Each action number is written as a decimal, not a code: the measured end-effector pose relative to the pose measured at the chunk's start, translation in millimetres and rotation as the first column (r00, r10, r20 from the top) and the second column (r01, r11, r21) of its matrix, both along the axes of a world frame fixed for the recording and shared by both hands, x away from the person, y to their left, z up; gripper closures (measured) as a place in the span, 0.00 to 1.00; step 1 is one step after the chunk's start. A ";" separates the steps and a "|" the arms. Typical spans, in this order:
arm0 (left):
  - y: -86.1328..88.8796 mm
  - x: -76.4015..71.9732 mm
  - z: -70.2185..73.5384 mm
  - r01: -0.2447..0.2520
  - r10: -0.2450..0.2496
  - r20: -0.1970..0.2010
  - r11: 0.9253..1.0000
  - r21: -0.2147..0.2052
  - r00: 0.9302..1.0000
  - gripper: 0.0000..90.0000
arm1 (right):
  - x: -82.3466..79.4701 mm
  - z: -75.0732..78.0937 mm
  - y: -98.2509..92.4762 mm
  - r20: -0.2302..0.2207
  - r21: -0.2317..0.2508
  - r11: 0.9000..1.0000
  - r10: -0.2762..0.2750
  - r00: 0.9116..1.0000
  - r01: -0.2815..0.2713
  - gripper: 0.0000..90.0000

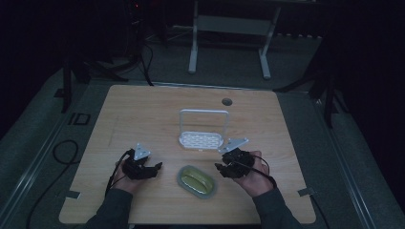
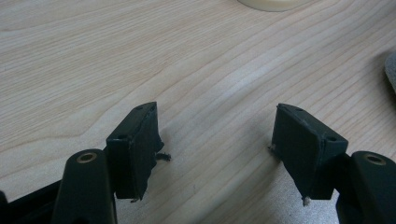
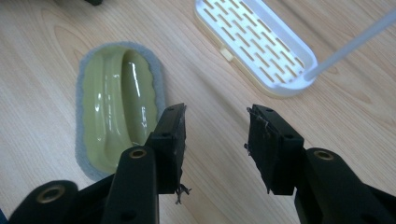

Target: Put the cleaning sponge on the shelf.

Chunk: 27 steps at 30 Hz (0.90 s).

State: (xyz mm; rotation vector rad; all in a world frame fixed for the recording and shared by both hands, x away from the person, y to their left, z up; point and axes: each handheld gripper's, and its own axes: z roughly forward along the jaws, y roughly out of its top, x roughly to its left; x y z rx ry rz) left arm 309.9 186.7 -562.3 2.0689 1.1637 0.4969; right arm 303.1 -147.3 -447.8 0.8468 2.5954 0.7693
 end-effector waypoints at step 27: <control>0.1 0.1 0.1 0.001 -0.001 -0.001 1.000 0.000 1.000 0.36 | -1.7 -3.9 38.6 -0.044 -0.048 0.994 0.092 0.995 -0.094 0.62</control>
